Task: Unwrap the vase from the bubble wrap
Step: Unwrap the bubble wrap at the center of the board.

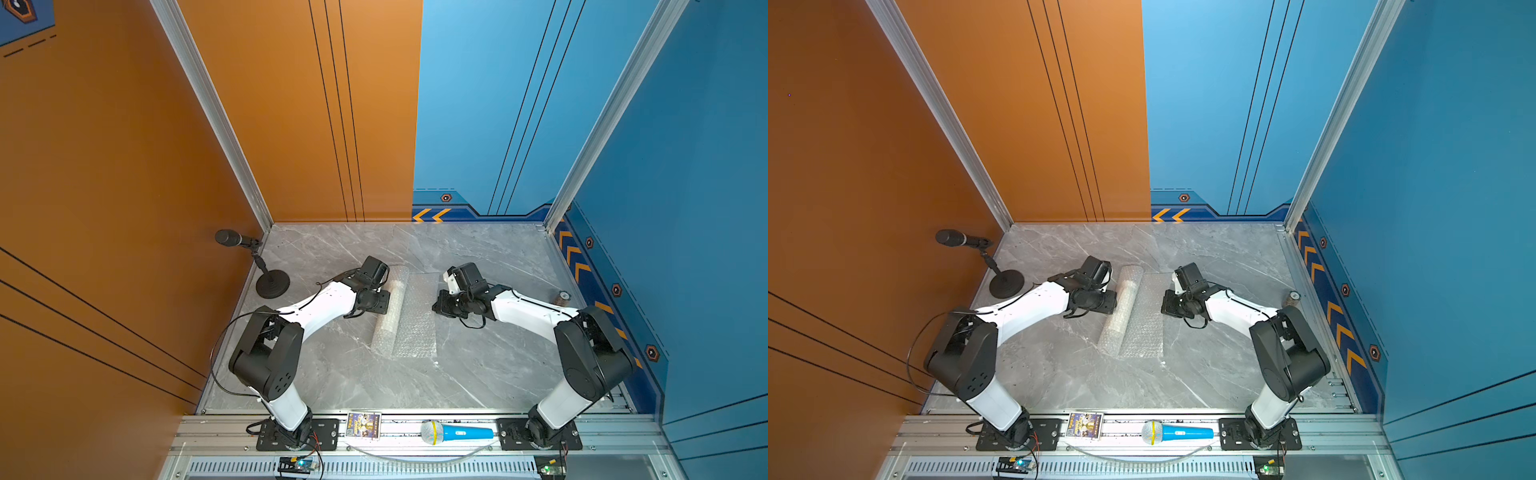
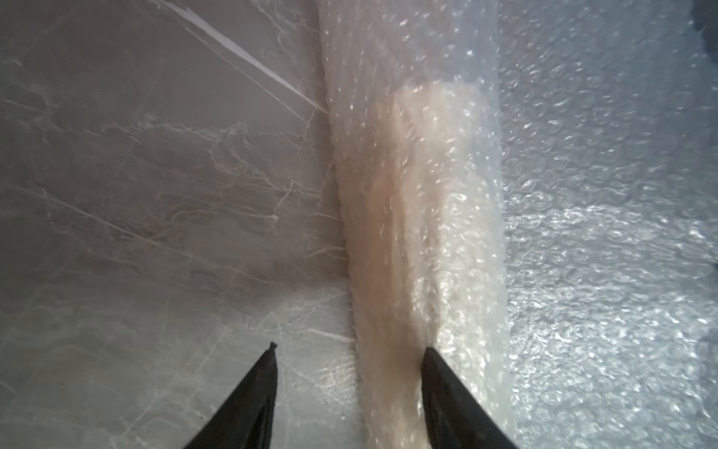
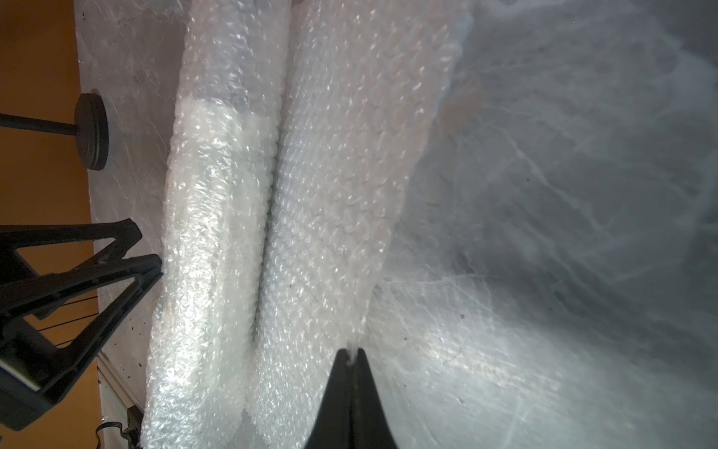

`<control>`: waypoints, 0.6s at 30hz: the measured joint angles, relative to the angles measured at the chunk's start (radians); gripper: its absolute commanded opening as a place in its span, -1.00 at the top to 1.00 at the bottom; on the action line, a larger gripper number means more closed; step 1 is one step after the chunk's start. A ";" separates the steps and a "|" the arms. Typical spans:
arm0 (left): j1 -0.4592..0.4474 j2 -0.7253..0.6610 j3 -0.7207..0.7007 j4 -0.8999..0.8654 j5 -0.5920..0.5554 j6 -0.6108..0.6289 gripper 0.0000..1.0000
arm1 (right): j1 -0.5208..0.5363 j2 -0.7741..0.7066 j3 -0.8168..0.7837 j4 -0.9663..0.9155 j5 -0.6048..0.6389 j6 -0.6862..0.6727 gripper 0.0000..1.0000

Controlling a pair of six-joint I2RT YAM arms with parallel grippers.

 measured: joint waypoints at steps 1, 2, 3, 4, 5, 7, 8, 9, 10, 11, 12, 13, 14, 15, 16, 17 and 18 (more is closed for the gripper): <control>0.002 -0.002 -0.004 0.004 0.003 -0.002 -0.19 | 0.000 0.000 0.000 0.000 0.000 0.000 1.00; 0.002 -0.005 -0.006 0.005 0.006 -0.004 -0.19 | 0.000 0.000 0.000 0.000 0.000 0.000 1.00; 0.002 -0.009 -0.011 0.007 0.009 -0.006 -0.19 | 0.000 0.000 0.000 0.000 0.000 0.000 1.00; 0.002 -0.013 -0.014 0.006 0.011 -0.006 -0.19 | 0.000 0.000 0.000 -0.001 0.000 -0.001 1.00; 0.002 -0.016 -0.015 0.005 0.016 -0.006 -0.19 | 0.000 0.000 0.000 -0.002 0.000 -0.001 1.00; 0.002 -0.025 -0.016 -0.002 0.025 -0.008 -0.19 | 0.000 0.000 0.000 -0.007 -0.001 -0.004 1.00; 0.001 -0.032 -0.016 -0.005 0.026 -0.009 -0.19 | -0.001 0.000 0.000 -0.010 -0.001 -0.008 1.00; -0.003 -0.041 -0.016 -0.009 0.025 -0.009 -0.20 | -0.002 0.000 0.000 -0.011 -0.002 -0.011 1.00; -0.008 -0.050 -0.016 -0.011 0.025 -0.008 -0.20 | -0.002 0.000 0.000 -0.011 -0.003 -0.013 1.00; -0.016 -0.059 -0.014 -0.015 0.020 -0.008 -0.20 | -0.003 0.000 0.000 -0.011 -0.003 -0.016 1.00; -0.029 -0.065 -0.009 -0.024 0.013 -0.005 -0.20 | -0.005 0.000 0.000 -0.011 -0.003 -0.018 1.00; -0.046 -0.068 0.000 -0.031 0.002 -0.004 -0.20 | -0.006 0.000 0.000 -0.011 -0.003 -0.019 1.00; -0.063 -0.069 0.011 -0.036 -0.010 0.000 -0.20 | -0.006 0.000 0.000 -0.011 -0.003 -0.019 1.00; -0.079 -0.068 0.021 -0.039 -0.019 0.003 -0.20 | -0.007 0.000 0.000 -0.011 -0.003 -0.019 1.00; -0.093 -0.067 0.032 -0.045 -0.026 0.003 -0.20 | -0.007 0.000 0.000 -0.011 -0.003 -0.019 1.00; -0.106 -0.064 0.044 -0.051 -0.034 0.006 -0.20 | -0.007 0.000 0.000 -0.011 -0.003 -0.019 1.00; -0.117 -0.057 0.058 -0.055 -0.039 0.007 -0.20 | -0.007 0.000 0.000 -0.011 -0.004 -0.019 1.00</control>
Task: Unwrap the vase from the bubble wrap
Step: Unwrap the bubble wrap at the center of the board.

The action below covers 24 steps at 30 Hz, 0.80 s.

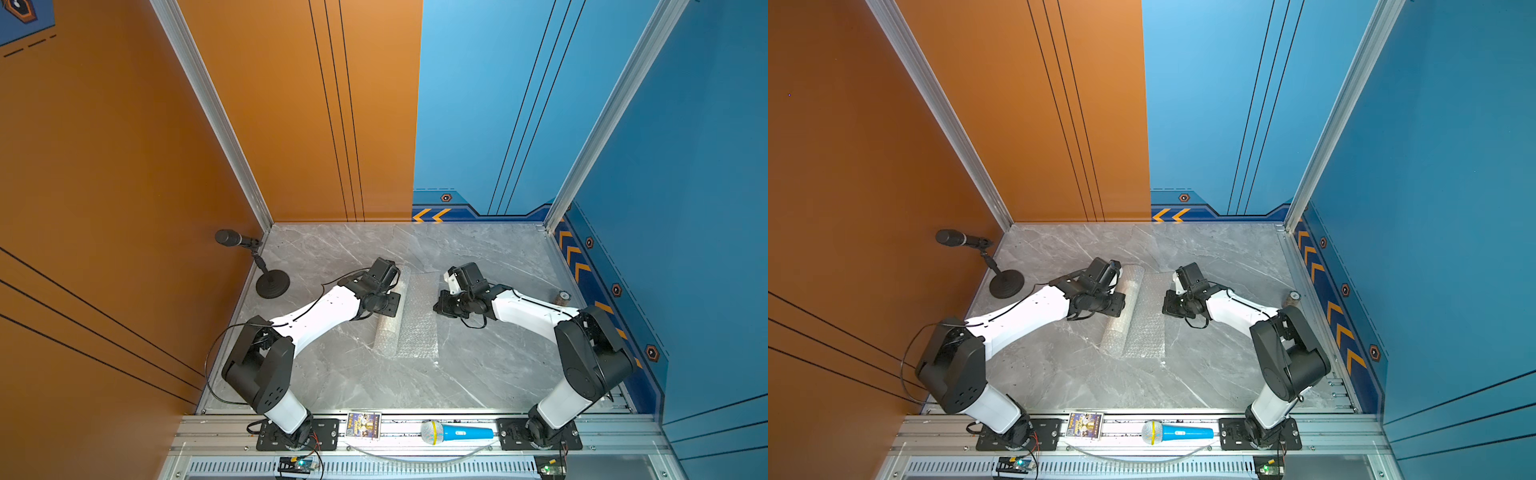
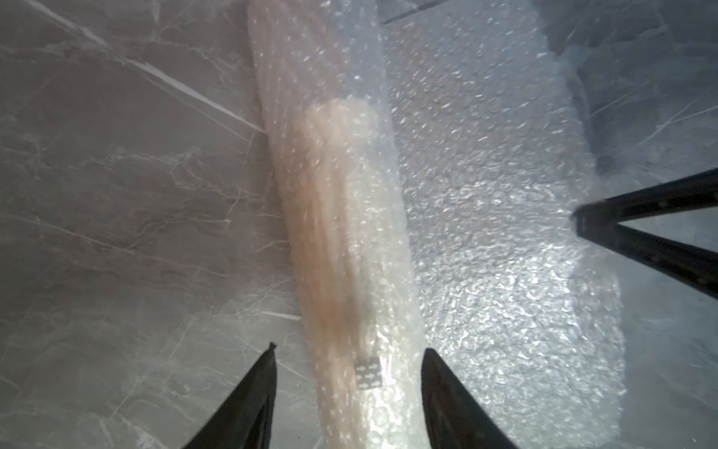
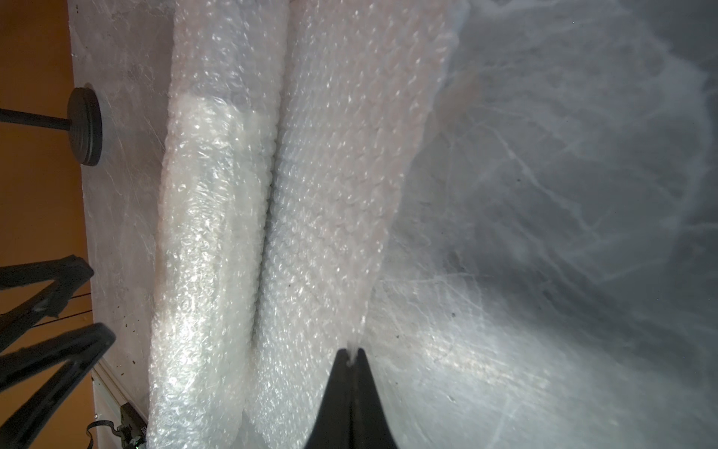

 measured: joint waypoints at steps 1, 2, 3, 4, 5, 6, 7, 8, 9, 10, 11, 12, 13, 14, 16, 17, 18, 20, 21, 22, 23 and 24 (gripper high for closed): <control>-0.008 0.009 0.013 -0.004 -0.005 0.003 -0.20 | 0.000 0.000 0.000 0.000 0.000 0.000 1.00; -0.013 0.021 0.026 -0.007 -0.010 0.005 -0.20 | 0.000 0.000 0.000 0.000 -0.001 0.000 1.00; -0.018 0.034 0.038 -0.011 -0.016 0.007 -0.20 | 0.000 0.000 0.000 0.000 -0.003 0.000 1.00; -0.019 0.046 0.045 -0.013 -0.023 0.010 -0.20 | 0.000 0.000 0.000 0.000 -0.004 0.000 1.00; -0.023 0.062 0.055 -0.018 -0.027 0.013 -0.21 | 0.000 0.000 0.000 0.000 -0.004 0.000 1.00; -0.026 0.077 0.061 -0.023 -0.033 0.015 -0.21 | 0.000 0.000 0.000 0.000 -0.006 0.000 1.00; -0.026 0.089 0.066 -0.028 -0.037 0.018 -0.20 | -0.001 0.000 0.000 0.000 -0.007 0.000 1.00; -0.027 0.102 0.070 -0.033 -0.043 0.019 -0.21 | -0.001 0.000 0.000 0.000 -0.007 0.000 1.00; -0.029 0.111 0.072 -0.035 -0.047 0.022 -0.21 | -0.001 0.000 0.000 0.000 -0.007 0.000 1.00; -0.031 0.119 0.072 -0.036 -0.050 0.022 -0.21 | -0.001 0.000 0.000 0.000 -0.007 0.000 1.00; -0.032 0.127 0.072 -0.039 -0.051 0.022 -0.21 | -0.001 0.000 0.000 0.000 -0.007 0.000 1.00; -0.032 0.134 0.072 -0.042 -0.053 0.022 -0.21 | -0.001 0.000 0.000 0.000 -0.007 0.000 1.00; -0.033 0.139 0.072 -0.043 -0.054 0.022 -0.21 | -0.001 0.000 0.000 0.000 -0.007 0.000 1.00; -0.033 0.145 0.072 -0.045 -0.055 0.023 -0.21 | -0.001 0.000 0.000 0.000 -0.007 0.000 1.00; -0.033 0.152 0.072 -0.048 -0.058 0.023 -0.21 | -0.001 0.000 0.000 0.000 -0.007 0.000 1.00; -0.032 0.155 0.072 -0.049 -0.058 0.023 -0.21 | -0.001 0.000 0.000 0.000 -0.007 -0.001 1.00; -0.032 0.159 0.072 -0.049 -0.058 0.023 -0.21 | -0.002 0.000 0.000 0.000 -0.007 -0.001 1.00; -0.030 0.163 0.072 -0.047 -0.057 0.023 -0.21 | -0.003 0.000 0.000 0.000 -0.008 -0.007 1.00; -0.026 0.164 0.072 -0.045 -0.057 0.022 -0.20 | -0.005 0.000 0.000 0.000 -0.010 -0.008 1.00; -0.025 0.166 0.072 -0.043 -0.056 0.022 -0.21 | -0.006 0.000 0.000 0.000 -0.013 -0.008 1.00; -0.023 0.166 0.072 -0.041 -0.054 0.022 -0.20 | -0.007 0.000 -0.002 0.000 -0.015 -0.011 1.00; -0.020 0.166 0.072 -0.040 -0.051 0.022 -0.20 | -0.009 0.000 -0.003 0.000 -0.018 -0.015 1.00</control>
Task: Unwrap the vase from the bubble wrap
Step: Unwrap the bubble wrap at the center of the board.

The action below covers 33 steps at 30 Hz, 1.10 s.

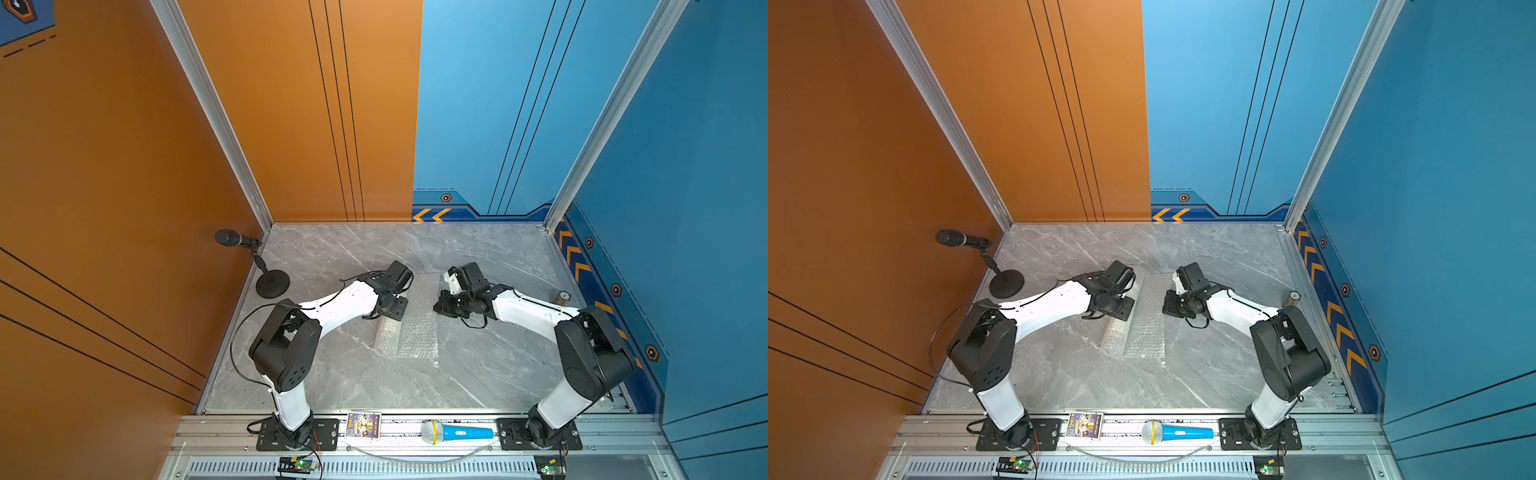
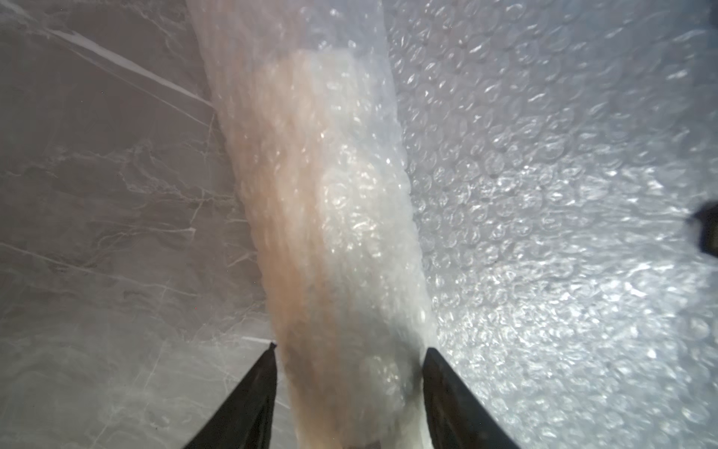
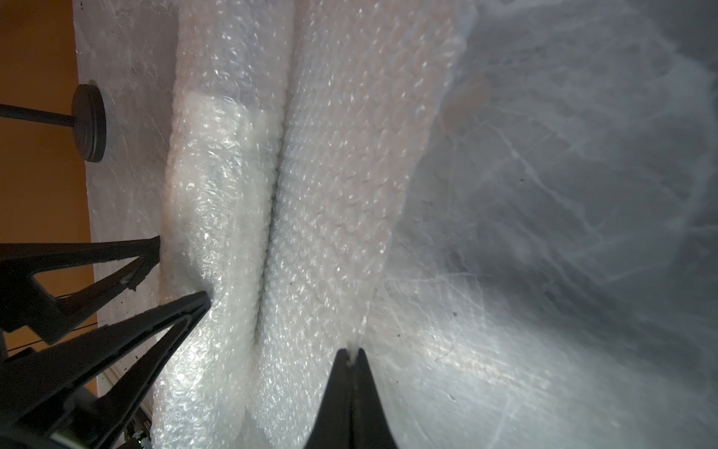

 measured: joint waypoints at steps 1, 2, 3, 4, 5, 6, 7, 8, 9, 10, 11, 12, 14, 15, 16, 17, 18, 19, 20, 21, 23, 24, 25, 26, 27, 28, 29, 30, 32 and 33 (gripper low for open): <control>0.005 0.000 0.000 0.002 0.005 0.000 -0.21 | -0.003 0.000 -0.003 0.000 -0.003 -0.002 1.00; 0.011 0.000 -0.002 0.006 0.010 0.000 -0.20 | -0.005 0.000 -0.005 0.000 -0.005 -0.005 1.00; 0.017 0.000 -0.004 0.011 0.014 0.000 -0.20 | -0.007 0.000 -0.008 0.000 -0.006 -0.007 1.00; 0.024 0.000 -0.010 0.016 0.018 -0.001 -0.21 | -0.010 0.000 -0.010 -0.002 -0.007 -0.008 1.00; 0.033 -0.002 -0.017 0.021 0.027 -0.001 -0.21 | -0.012 0.000 -0.011 -0.004 -0.008 -0.010 1.00; 0.039 -0.005 -0.021 0.026 0.035 -0.002 -0.21 | -0.013 0.000 -0.011 -0.005 -0.011 -0.011 1.00; 0.046 -0.010 -0.028 0.031 0.042 -0.002 -0.20 | -0.016 0.000 -0.012 -0.005 -0.013 -0.011 1.00; 0.055 -0.017 -0.034 0.035 0.049 -0.003 -0.20 | -0.018 -0.001 -0.012 -0.006 -0.015 -0.011 1.00; 0.062 -0.024 -0.040 0.038 0.054 -0.003 -0.20 | -0.020 -0.002 -0.013 -0.007 -0.018 -0.012 1.00; 0.071 -0.034 -0.047 0.042 0.059 -0.003 -0.20 | -0.024 -0.006 -0.013 -0.008 -0.023 -0.014 1.00; 0.082 -0.043 -0.054 0.046 0.062 -0.004 -0.20 | -0.028 -0.011 -0.014 -0.008 -0.023 -0.016 1.00; 0.091 -0.051 -0.059 0.050 0.064 -0.004 -0.20 | -0.032 -0.017 -0.016 -0.012 -0.024 -0.019 1.00; 0.114 -0.064 -0.068 0.056 0.064 -0.004 -0.20 | -0.045 -0.030 -0.016 -0.023 -0.024 -0.023 1.00; 0.123 -0.068 -0.071 0.058 0.064 -0.004 -0.20 | -0.051 -0.034 -0.016 -0.027 -0.024 -0.026 1.00; 0.131 -0.071 -0.075 0.060 0.064 -0.004 -0.20 | -0.056 -0.036 -0.016 -0.031 -0.023 -0.028 1.00; 0.137 -0.073 -0.077 0.060 0.063 -0.004 -0.20 | -0.060 -0.036 -0.016 -0.033 -0.023 -0.030 1.00; 0.142 -0.074 -0.080 0.061 0.063 -0.004 -0.20 | -0.062 -0.036 -0.016 -0.034 -0.023 -0.030 1.00; 0.147 -0.076 -0.082 0.061 0.064 -0.004 -0.20 | -0.063 -0.036 -0.017 -0.037 -0.023 -0.030 1.00; 0.151 -0.077 -0.084 0.061 0.063 -0.004 -0.20 | -0.063 -0.036 -0.018 -0.040 -0.023 -0.030 1.00; 0.154 -0.079 -0.087 0.063 0.063 -0.004 -0.20 | -0.063 -0.036 -0.018 -0.042 -0.022 -0.031 1.00; 0.163 -0.085 -0.095 0.067 0.063 -0.004 -0.20 | -0.064 -0.037 -0.018 -0.048 -0.022 -0.034 1.00; 0.166 -0.087 -0.099 0.068 0.063 -0.004 -0.20 | -0.065 -0.040 -0.019 -0.050 -0.022 -0.035 1.00; 0.169 -0.089 -0.103 0.071 0.063 -0.004 -0.20 | -0.068 -0.044 -0.023 -0.052 -0.022 -0.037 1.00; 0.174 -0.091 -0.108 0.073 0.063 -0.004 -0.20 | -0.073 -0.050 -0.027 -0.056 -0.022 -0.037 1.00; 0.175 -0.093 -0.112 0.072 0.063 -0.004 -0.20 | -0.079 -0.056 -0.030 -0.060 -0.022 -0.038 1.00; 0.180 -0.094 -0.116 0.072 0.063 -0.004 -0.20 | -0.087 -0.063 -0.033 -0.064 -0.022 -0.042 1.00; 0.182 -0.094 -0.121 0.071 0.062 -0.004 -0.20 | -0.096 -0.071 -0.036 -0.069 -0.021 -0.045 1.00; 0.185 -0.094 -0.125 0.070 0.062 -0.004 -0.20 | -0.104 -0.077 -0.039 -0.073 -0.021 -0.049 1.00; 0.187 -0.094 -0.135 0.063 0.063 -0.004 -0.20 | -0.120 -0.089 -0.043 -0.086 -0.018 -0.059 1.00; 0.187 -0.094 -0.139 0.059 0.063 -0.004 -0.20 | -0.127 -0.092 -0.044 -0.089 -0.016 -0.063 1.00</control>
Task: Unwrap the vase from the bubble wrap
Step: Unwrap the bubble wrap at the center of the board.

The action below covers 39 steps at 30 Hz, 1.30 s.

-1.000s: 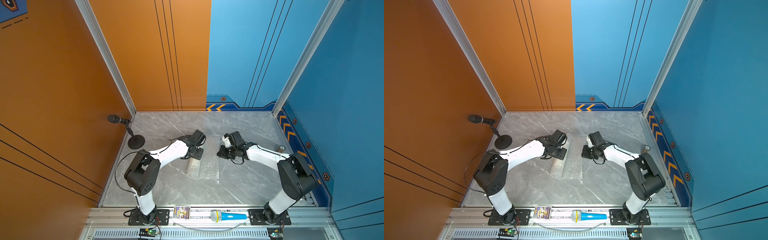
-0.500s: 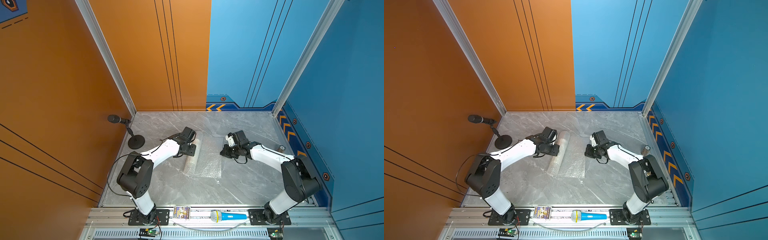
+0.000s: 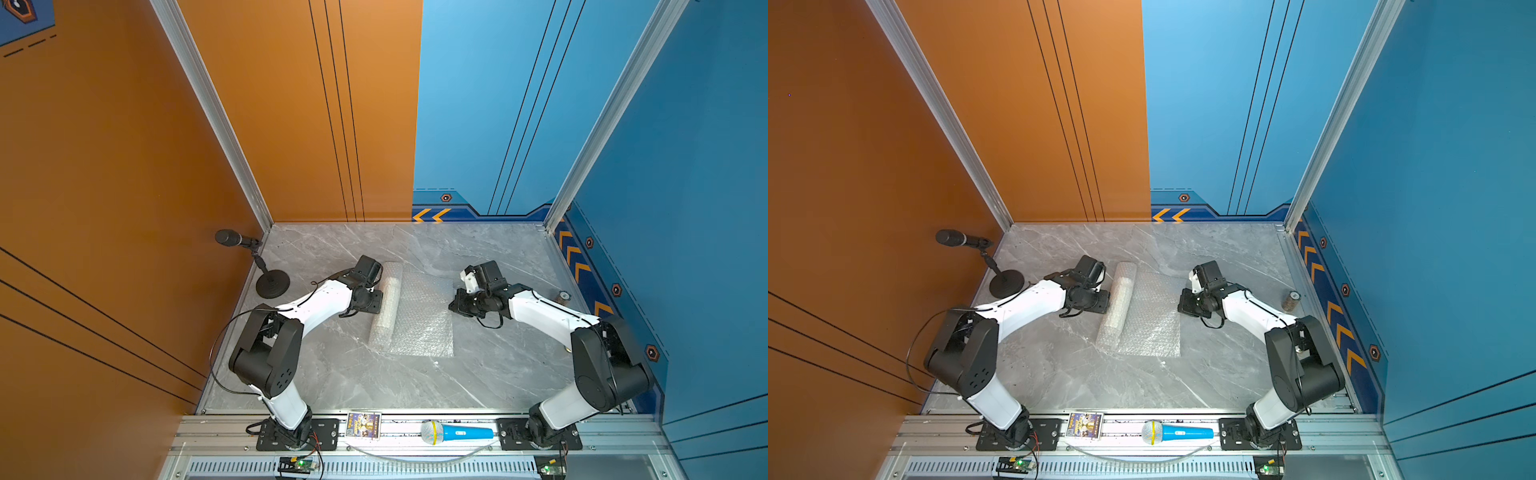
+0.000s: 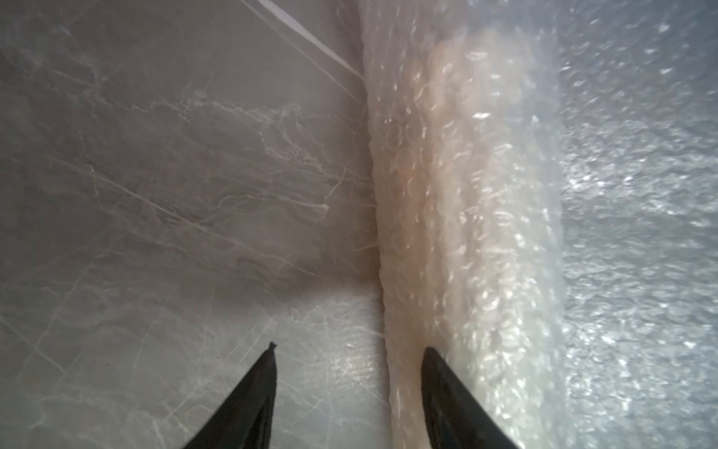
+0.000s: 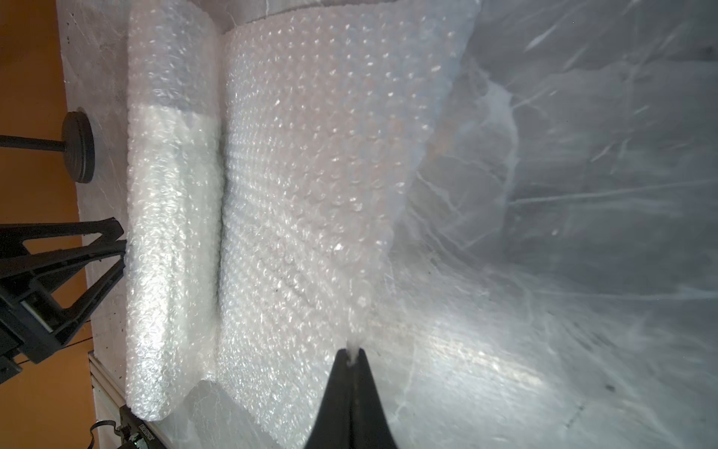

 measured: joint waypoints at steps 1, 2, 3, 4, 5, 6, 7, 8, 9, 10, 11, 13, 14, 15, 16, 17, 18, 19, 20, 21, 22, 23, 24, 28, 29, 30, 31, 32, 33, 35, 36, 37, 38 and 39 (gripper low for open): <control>0.000 0.000 -0.003 -0.004 0.000 0.000 -0.20 | -0.008 -0.004 -0.001 -0.006 0.002 -0.003 1.00; 0.000 0.000 -0.006 -0.008 0.001 0.000 -0.20 | -0.015 -0.007 -0.002 -0.014 0.002 -0.008 1.00; 0.000 0.000 -0.007 -0.009 0.002 0.000 -0.20 | -0.021 -0.011 -0.003 -0.019 0.002 -0.012 1.00; 0.000 0.000 -0.007 -0.011 0.003 0.000 -0.20 | -0.029 -0.015 -0.006 -0.024 0.002 -0.017 1.00; 0.000 0.000 -0.007 -0.011 0.003 0.000 -0.20 | -0.037 -0.020 -0.009 -0.028 0.003 -0.021 1.00; 0.000 -0.002 -0.007 -0.011 0.003 0.000 -0.20 | -0.045 -0.024 -0.011 -0.034 0.003 -0.026 1.00; 0.000 -0.004 -0.007 -0.012 0.004 -0.001 -0.20 | -0.054 -0.028 -0.013 -0.042 0.003 -0.029 1.00; 0.000 -0.010 -0.008 -0.012 0.006 -0.004 -0.20 | -0.061 -0.032 -0.015 -0.046 0.003 -0.034 1.00; 0.000 -0.019 -0.008 -0.015 0.010 -0.005 -0.20 | -0.068 -0.038 -0.016 -0.050 0.003 -0.035 1.00; 0.000 -0.031 -0.008 -0.016 0.013 -0.007 -0.20 | -0.074 -0.042 -0.017 -0.056 0.003 -0.038 1.00; -0.001 -0.043 -0.008 -0.016 0.015 -0.008 -0.20 | -0.076 -0.047 -0.017 -0.058 0.003 -0.042 1.00; -0.006 -0.076 -0.008 -0.016 0.018 -0.012 -0.20 | -0.079 -0.054 -0.017 -0.064 0.004 -0.046 1.00; -0.012 -0.090 -0.007 -0.017 0.018 -0.013 -0.20 | -0.079 -0.056 -0.017 -0.065 0.003 -0.047 1.00; -0.022 -0.105 -0.005 -0.018 0.018 -0.015 -0.20 | -0.079 -0.056 -0.017 -0.065 0.003 -0.049 1.00; -0.035 -0.115 0.002 -0.021 0.018 -0.015 -0.20 | -0.079 -0.056 -0.017 -0.066 0.003 -0.050 1.00; -0.050 -0.121 0.012 -0.023 0.018 -0.015 -0.20 | -0.079 -0.056 -0.017 -0.066 0.003 -0.050 1.00; -0.070 -0.123 0.026 -0.026 0.014 -0.014 -0.21 | -0.079 -0.056 -0.017 -0.066 0.003 -0.050 1.00; -0.090 -0.121 0.041 -0.027 0.006 -0.014 -0.21 | -0.079 -0.056 -0.017 -0.066 0.003 -0.050 1.00; -0.111 -0.117 0.057 -0.030 -0.002 -0.014 -0.21 | -0.079 -0.056 -0.017 -0.066 0.003 -0.050 1.00; -0.136 -0.109 0.077 -0.035 -0.011 -0.012 -0.21 | -0.079 -0.056 -0.017 -0.066 0.003 -0.050 1.00; -0.157 -0.097 0.098 -0.039 -0.021 -0.011 -0.21 | -0.079 -0.056 -0.017 -0.066 0.003 -0.050 1.00; -0.174 -0.081 0.119 -0.042 -0.029 -0.009 -0.21 | -0.079 -0.056 -0.017 -0.066 0.003 -0.050 1.00; -0.192 -0.060 0.143 -0.045 -0.039 -0.006 -0.21 | -0.079 -0.056 -0.017 -0.066 0.003 -0.051 1.00; -0.247 0.040 0.220 -0.067 -0.089 0.006 -0.21 | -0.079 -0.056 -0.017 -0.066 0.002 -0.052 1.00; -0.254 0.061 0.233 -0.074 -0.101 0.008 -0.21 | -0.079 -0.056 -0.017 -0.066 0.002 -0.052 1.00; -0.261 0.085 0.245 -0.084 -0.115 0.012 -0.21 | -0.079 -0.056 -0.017 -0.066 0.002 -0.053 1.00; -0.266 0.104 0.254 -0.094 -0.127 0.013 -0.21 | -0.079 -0.056 -0.017 -0.066 0.002 -0.053 1.00; -0.269 0.119 0.259 -0.102 -0.138 0.015 -0.22 | -0.079 -0.056 -0.017 -0.066 0.002 -0.052 1.00; -0.270 0.132 0.261 -0.110 -0.146 0.016 -0.22 | -0.079 -0.056 -0.017 -0.066 0.002 -0.053 1.00; -0.270 0.148 0.262 -0.122 -0.164 0.016 -0.22 | -0.079 -0.056 -0.017 -0.066 0.002 -0.053 1.00; -0.270 0.153 0.262 -0.130 -0.171 0.016 -0.23 | -0.079 -0.056 -0.017 -0.066 0.002 -0.053 1.00; -0.270 0.155 0.262 -0.136 -0.177 0.016 -0.23 | -0.079 -0.056 -0.017 -0.066 0.002 -0.053 1.00; -0.270 0.156 0.262 -0.138 -0.180 0.016 -0.24 | -0.079 -0.056 -0.017 -0.066 0.002 -0.053 1.00; -0.270 0.156 0.262 -0.139 -0.182 0.016 -0.24 | -0.079 -0.056 -0.017 -0.066 0.002 -0.053 1.00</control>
